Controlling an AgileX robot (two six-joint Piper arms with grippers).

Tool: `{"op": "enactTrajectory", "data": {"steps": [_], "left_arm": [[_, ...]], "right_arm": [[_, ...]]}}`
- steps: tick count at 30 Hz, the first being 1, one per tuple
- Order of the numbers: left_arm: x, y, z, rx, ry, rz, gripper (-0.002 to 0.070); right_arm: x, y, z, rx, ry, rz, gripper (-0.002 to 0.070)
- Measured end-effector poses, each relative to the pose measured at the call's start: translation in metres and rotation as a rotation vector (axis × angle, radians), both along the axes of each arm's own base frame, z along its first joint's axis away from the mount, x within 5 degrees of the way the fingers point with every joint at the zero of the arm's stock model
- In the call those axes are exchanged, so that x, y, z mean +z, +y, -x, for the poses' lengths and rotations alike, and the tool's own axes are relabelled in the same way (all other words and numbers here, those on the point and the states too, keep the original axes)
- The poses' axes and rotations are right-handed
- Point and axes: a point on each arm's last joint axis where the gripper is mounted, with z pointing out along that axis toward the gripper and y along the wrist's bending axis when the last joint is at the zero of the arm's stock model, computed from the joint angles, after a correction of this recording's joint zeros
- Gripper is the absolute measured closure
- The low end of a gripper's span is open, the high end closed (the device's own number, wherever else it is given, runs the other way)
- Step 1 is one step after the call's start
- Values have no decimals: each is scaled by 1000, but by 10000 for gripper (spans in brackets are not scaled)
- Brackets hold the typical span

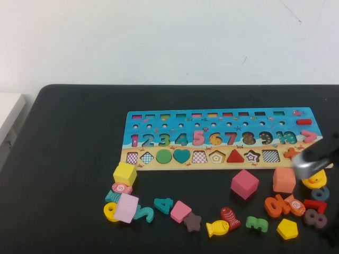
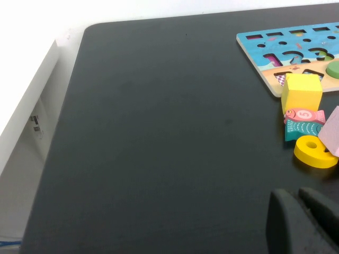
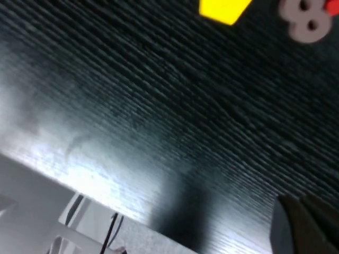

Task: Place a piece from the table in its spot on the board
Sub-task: Pick up the "Pentagon"

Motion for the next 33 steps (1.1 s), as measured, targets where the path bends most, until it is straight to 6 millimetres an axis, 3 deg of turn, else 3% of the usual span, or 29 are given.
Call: {"op": "enactTrajectory", "data": {"steps": [2, 7, 10, 15, 16, 24, 33], "left_arm": [[0, 0, 0, 0, 0, 0, 677], [0, 0, 0, 0, 0, 0, 677], [0, 0, 0, 0, 0, 0, 677], [0, 0, 0, -1, 0, -2, 677], [0, 0, 0, -1, 0, -2, 677], [0, 0, 0, -1, 0, -2, 677], [0, 0, 0, -1, 0, -2, 677]], "right_arm": [[-16, 16, -8, -42, -2, 22, 657], [-30, 30, -22, -95, -41, -34, 619], [-41, 35, -29, -126, -49, -46, 499], [-68, 47, -46, -196, -50, -66, 197], [-73, 49, -48, -202, -48, -72, 183], [-98, 58, -61, -243, -59, -96, 181], [-114, 49, -64, -266, -65, -34, 181]]}}
